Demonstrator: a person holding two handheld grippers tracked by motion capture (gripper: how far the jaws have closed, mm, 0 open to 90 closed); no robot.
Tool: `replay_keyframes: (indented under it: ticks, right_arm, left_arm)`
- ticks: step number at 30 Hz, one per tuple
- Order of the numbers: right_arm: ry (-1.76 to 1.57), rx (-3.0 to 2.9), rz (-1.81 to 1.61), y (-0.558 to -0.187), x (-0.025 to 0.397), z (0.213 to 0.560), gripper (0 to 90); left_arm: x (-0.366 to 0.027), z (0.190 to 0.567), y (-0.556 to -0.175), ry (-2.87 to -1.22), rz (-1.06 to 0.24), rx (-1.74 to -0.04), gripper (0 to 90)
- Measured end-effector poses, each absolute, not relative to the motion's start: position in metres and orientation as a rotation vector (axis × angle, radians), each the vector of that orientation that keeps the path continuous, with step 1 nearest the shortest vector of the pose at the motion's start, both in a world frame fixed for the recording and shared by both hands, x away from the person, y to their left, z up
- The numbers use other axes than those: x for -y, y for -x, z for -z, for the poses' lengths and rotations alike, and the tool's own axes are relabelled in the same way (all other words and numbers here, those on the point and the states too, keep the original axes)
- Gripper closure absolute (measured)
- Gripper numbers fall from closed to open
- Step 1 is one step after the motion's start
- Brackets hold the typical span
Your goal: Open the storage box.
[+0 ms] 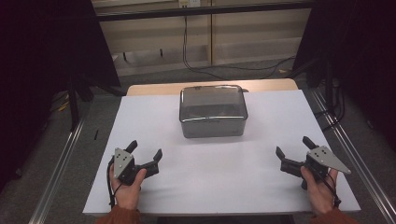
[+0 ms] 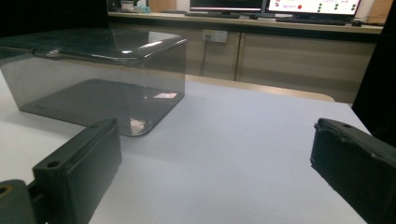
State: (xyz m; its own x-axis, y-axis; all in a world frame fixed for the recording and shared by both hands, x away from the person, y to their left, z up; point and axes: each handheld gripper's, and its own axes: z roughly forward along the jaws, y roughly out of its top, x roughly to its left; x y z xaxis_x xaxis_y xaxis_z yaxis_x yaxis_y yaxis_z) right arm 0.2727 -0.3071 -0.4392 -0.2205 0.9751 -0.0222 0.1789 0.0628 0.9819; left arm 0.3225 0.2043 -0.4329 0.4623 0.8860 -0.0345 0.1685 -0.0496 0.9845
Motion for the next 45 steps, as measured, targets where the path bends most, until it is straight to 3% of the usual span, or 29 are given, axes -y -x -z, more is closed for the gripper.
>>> replay_keyframes:
  ticks: [45]
  right_arm:
    - [-1.079,-1.754,-1.443,-0.303,0.253,0.433,0.0]
  left_arm:
    - [-0.197,0.435,-0.322,-1.572,-0.693,-0.936,4.3]
